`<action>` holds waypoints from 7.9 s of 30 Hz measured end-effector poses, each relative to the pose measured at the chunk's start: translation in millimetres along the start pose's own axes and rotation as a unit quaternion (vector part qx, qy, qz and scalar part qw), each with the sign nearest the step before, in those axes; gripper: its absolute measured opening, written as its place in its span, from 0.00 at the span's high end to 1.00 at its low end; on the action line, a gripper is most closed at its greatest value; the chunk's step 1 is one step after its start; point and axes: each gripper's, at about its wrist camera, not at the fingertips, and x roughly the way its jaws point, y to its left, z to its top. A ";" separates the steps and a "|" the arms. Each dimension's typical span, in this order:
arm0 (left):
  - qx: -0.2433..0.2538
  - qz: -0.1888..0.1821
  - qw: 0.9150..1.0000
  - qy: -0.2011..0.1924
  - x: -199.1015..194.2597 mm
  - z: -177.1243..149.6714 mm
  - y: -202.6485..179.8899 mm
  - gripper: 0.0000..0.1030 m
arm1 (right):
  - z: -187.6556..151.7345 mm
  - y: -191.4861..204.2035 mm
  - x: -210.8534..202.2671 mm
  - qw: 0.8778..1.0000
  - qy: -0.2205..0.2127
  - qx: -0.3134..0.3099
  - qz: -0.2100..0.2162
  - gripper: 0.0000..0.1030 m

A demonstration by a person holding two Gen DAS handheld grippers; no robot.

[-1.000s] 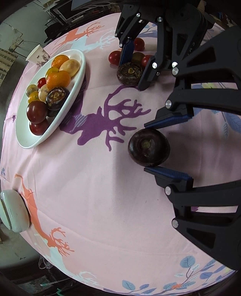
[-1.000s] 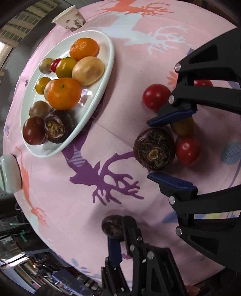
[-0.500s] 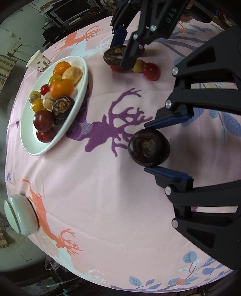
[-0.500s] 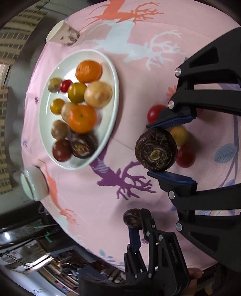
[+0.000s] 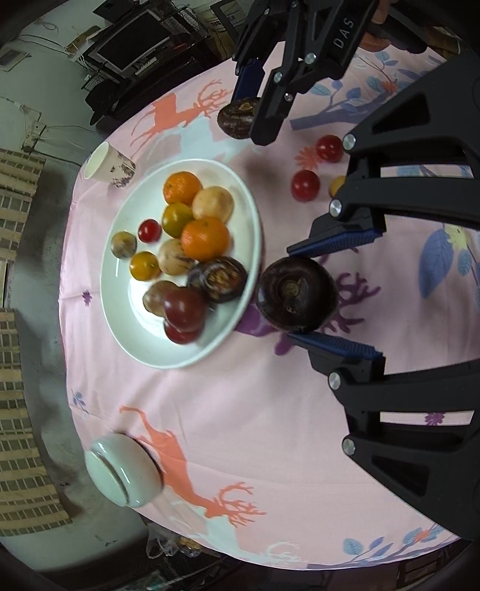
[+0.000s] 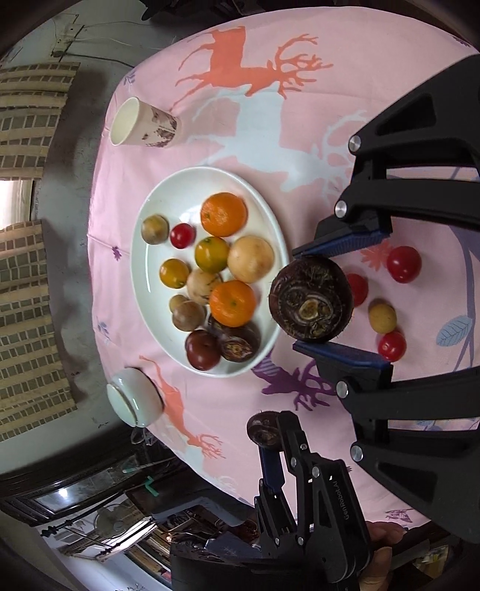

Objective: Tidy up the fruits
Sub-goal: 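Carry both dark fruits over the white plate, then open both tools to drop the fruits onto the plate, then withdraw both tools from the plate toward the remaining tomatoes, then grasp the red cherry tomato with left tool, then hold cherry tomato in left tool while right tool grasps red tomato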

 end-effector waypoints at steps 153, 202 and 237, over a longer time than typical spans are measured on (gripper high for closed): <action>0.038 0.033 0.997 0.055 37.2 -79.7 -69.7 0.16 | -113.0 -44.7 -18.0 0.991 0.064 0.109 -0.039 0.26; 0.024 -0.006 0.997 0.070 36.5 -90.2 -44.9 0.73 | -114.5 -28.6 -0.8 0.991 0.093 0.090 -0.039 0.26; 0.006 -0.004 0.996 0.086 33.9 -105.6 -29.7 0.73 | -90.4 -16.1 35.2 0.992 0.113 0.013 -0.063 0.71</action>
